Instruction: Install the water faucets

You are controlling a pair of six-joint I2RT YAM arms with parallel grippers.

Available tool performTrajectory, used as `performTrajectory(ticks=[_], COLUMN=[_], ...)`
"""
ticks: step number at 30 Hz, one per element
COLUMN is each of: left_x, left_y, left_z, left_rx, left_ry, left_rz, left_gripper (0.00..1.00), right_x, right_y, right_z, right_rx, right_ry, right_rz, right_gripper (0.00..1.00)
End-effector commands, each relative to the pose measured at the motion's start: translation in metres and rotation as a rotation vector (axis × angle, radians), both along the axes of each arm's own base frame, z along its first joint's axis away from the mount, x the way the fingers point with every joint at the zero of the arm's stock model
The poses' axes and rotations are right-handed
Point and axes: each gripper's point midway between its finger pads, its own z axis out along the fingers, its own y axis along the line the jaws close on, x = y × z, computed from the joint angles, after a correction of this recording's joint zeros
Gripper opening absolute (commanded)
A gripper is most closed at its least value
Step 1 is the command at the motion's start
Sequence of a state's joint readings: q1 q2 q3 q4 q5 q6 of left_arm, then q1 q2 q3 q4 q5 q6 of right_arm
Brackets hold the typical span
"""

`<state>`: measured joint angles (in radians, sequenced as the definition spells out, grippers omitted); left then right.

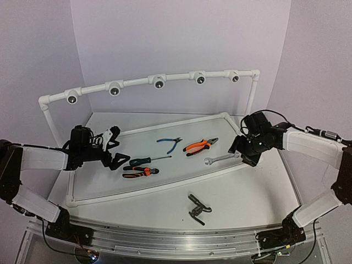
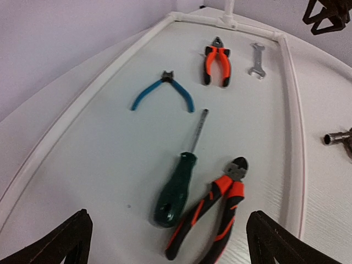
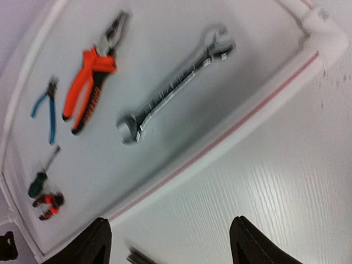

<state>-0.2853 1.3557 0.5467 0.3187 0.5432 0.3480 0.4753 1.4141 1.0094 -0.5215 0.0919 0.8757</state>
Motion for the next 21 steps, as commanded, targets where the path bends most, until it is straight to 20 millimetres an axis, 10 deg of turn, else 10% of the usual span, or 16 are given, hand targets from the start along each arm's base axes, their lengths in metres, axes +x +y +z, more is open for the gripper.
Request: performTrajectory(ticks=[1, 12, 21], left_x=[-0.03, -0.032, -0.048], left_y=[-0.025, -0.043, -0.048], left_z=[-0.003, 0.025, 0.028], left_rx=[0.076, 0.033, -0.051], left_ry=[0.078, 0.08, 0.103], left_rz=[-0.152, -0.177, -0.206], left_gripper=[1.0, 1.0, 1.0], right_x=[-0.093, -0.166, -0.17], right_y=[0.005, 0.138, 0.156], right_z=[-0.03, -0.067, -0.088], right_rx=[-0.175, -0.04, -0.062], right_ry=[0.387, 0.591, 0.626], right_rz=[-0.114, -0.03, -0.083], right_gripper=[0.74, 0.73, 0.56])
